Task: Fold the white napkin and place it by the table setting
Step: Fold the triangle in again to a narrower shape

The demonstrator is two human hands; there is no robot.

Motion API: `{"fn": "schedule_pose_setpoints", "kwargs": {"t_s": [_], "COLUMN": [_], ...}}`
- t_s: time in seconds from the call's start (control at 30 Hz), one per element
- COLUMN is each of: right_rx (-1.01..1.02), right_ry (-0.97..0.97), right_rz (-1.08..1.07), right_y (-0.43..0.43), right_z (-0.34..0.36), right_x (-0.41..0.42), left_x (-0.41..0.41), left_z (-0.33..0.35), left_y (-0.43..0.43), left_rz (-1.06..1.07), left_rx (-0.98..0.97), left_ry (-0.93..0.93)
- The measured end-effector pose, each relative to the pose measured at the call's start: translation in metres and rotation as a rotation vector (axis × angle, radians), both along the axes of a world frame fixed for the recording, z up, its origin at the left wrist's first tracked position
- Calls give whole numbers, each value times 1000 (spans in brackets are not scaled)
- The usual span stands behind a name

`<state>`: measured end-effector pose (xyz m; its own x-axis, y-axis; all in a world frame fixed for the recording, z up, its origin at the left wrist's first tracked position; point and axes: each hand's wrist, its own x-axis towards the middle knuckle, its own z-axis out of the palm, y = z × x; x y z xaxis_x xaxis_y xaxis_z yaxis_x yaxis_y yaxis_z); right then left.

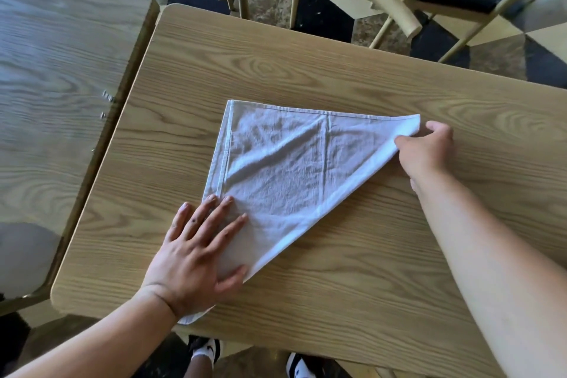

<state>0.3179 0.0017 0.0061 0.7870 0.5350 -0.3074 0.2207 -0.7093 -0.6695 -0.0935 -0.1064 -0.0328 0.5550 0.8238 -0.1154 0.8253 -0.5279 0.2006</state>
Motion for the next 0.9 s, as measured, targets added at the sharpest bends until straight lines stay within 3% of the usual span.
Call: {"fn": "schedule_pose_setpoints", "kwargs": {"t_s": [0.07,0.13,0.3,0.43,0.53,0.9], "right_rx": [73,111,221,410,478,519], "right_ry": [115,94,-286,-451,-518,-570], "right_rz": [-64,-37,494,838,1022,1433], "right_y": [2,-2,-44,-88,-114,-173], "right_z": [2,5,30,33,29,-3], "right_x": [-8,-21,-92,-155,-195,-275], "left_x": [1,0,-5,-17,-39,-79], "left_z": [0,2,0,-5,-7,-8], "left_y": [1,-1,-4,-6,-9,-9], "left_rz": [-5,0,84,242,304,164], "left_rx": [6,14,19,98,117,55], "left_ry": [-13,-33,-155,-252,-280,-340]}}
